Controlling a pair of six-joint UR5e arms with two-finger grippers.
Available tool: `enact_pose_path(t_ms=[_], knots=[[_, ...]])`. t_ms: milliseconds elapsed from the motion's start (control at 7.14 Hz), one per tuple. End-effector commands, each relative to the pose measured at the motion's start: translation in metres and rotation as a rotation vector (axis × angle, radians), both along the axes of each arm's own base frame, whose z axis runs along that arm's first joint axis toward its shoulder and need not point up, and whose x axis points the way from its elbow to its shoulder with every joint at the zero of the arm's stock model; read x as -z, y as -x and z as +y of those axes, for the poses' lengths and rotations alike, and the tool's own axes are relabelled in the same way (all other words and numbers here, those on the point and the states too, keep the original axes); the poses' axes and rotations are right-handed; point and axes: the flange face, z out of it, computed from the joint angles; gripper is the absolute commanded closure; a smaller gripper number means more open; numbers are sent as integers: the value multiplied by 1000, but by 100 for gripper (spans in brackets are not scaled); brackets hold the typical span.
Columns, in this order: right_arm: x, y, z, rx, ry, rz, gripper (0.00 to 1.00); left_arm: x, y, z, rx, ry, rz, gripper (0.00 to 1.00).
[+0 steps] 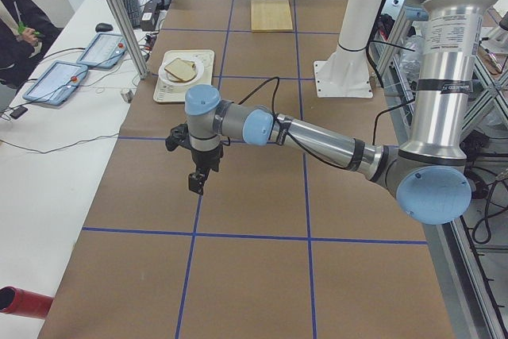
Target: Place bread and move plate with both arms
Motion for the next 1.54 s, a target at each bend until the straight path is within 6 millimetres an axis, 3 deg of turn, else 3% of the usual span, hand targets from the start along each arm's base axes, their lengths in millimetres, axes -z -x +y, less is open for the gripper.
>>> enact_pose_path(t_ms=[0,140,420,1400], knots=[[-1,-6,4,-13,2,3,0,-20,57,26,69,129,90,2],[-2,-6,5,-13,4,6,0,-31,68,41,103,159,124,2],[-4,-6,5,-12,7,6,0,-37,70,51,104,163,117,2],[-2,-6,7,-17,8,-1,0,-47,69,62,100,180,113,2]])
